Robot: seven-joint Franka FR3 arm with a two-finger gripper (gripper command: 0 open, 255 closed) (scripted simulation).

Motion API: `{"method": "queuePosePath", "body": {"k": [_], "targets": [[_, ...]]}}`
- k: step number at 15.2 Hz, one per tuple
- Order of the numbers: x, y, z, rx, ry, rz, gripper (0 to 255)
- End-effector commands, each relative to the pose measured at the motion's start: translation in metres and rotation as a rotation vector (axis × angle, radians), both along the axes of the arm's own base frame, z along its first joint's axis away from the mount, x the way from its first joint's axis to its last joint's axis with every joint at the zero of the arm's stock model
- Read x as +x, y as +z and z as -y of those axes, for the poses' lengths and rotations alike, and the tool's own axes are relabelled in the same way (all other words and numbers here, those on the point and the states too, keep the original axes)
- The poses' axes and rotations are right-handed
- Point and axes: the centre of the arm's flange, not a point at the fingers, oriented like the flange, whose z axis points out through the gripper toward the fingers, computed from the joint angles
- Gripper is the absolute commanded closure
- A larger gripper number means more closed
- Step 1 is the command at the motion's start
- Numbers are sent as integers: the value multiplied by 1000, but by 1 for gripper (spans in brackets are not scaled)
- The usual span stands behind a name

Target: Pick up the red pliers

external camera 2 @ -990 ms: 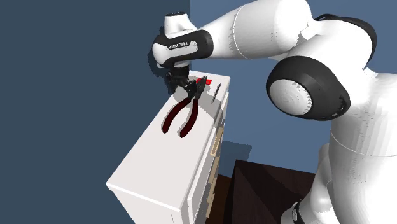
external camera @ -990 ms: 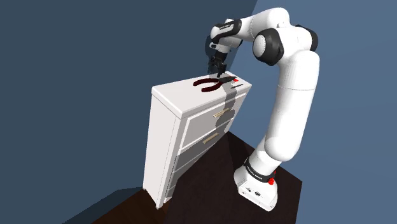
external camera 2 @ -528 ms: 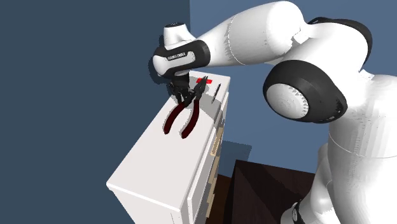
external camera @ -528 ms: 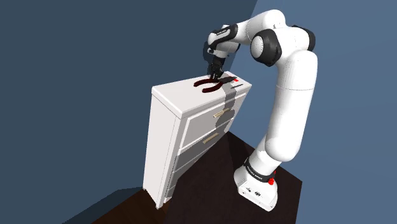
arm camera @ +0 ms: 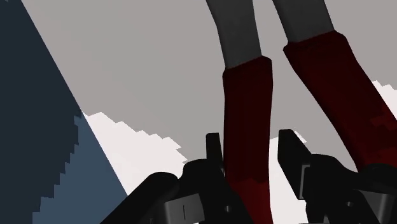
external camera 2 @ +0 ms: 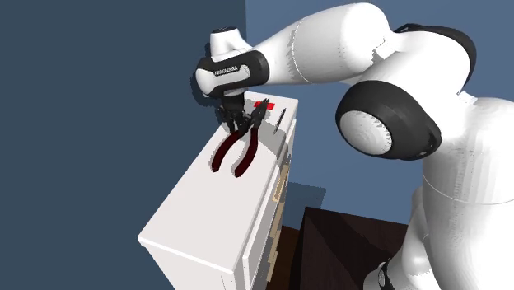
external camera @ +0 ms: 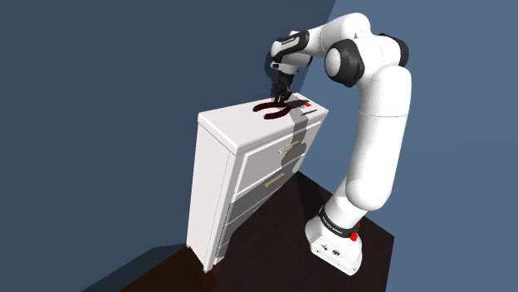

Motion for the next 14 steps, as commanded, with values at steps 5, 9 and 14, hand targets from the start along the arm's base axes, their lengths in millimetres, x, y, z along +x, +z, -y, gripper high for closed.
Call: {"method": "queuePosePath", "body": {"k": [5, 9, 14], "targets": [[5, 30, -1, -7, -9, 6, 255], [5, 51, -1, -7, -9, 6, 255], [5, 68, -1, -7, -9, 6, 255]]}}
